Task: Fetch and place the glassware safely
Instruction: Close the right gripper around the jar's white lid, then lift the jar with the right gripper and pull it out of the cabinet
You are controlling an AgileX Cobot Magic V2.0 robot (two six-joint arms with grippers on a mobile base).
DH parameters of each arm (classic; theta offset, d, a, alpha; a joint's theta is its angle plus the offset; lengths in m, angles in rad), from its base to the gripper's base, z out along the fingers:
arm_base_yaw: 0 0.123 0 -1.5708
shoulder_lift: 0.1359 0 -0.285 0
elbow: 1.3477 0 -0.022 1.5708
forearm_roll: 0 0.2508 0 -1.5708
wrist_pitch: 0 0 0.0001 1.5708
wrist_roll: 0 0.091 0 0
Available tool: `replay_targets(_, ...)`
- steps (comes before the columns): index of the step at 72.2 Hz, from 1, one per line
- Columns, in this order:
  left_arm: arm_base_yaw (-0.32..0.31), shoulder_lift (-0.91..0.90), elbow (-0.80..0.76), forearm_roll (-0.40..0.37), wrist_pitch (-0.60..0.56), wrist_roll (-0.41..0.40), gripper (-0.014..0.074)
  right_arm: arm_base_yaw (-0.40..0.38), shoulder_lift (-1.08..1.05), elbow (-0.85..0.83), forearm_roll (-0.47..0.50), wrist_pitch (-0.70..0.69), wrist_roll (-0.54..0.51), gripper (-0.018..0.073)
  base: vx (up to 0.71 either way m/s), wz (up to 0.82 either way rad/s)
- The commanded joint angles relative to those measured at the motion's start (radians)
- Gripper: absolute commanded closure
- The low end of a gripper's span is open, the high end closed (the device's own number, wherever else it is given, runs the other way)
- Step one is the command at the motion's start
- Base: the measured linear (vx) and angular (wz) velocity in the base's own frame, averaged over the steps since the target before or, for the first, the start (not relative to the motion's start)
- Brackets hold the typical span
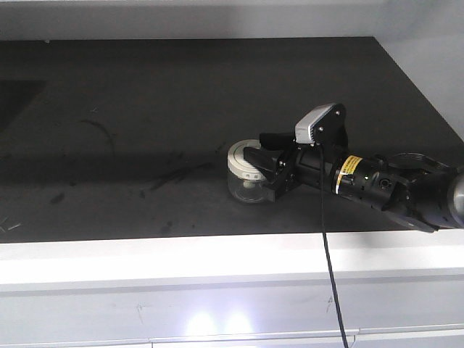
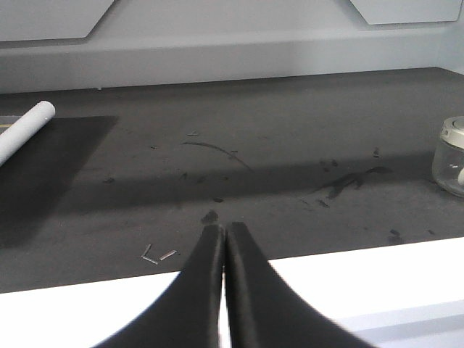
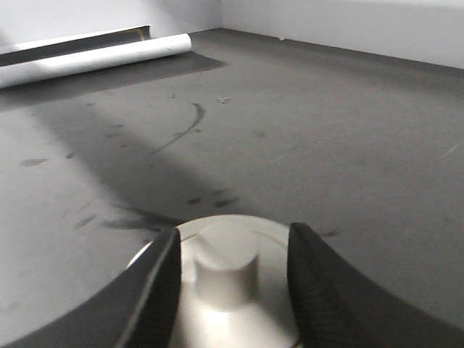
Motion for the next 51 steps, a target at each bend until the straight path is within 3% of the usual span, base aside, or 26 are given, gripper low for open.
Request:
replay_targets(1,-0.004,0.011,-0.025,-0.010,-0.077,-0.010,0.0603,0.006,-0.037,-0.047,0.023,-0.051,0.008,0.0223,0.00,0.00)
replay_targets(22,-0.004,0.011,-0.025,-0.010,-0.077,-0.010,0.0603,0.085,-0.035,-0.090,0.021,0.105,-0.016,0.0186,0.00,0.00)
replay_targets(39,-0.004,0.011,-0.025,-0.010,-0.077,-0.010,0.0603,0.080,-0.003,-0.090,0.126,0.139,-0.022,0.0190,0.00,0.00)
replay_targets(51,-0.004,0.011,-0.025,-0.010,-0.077,-0.010,0.0603,0.081,0.025,-0.090,0.105,0.147,-0.004,0.0300,0.00,0.00)
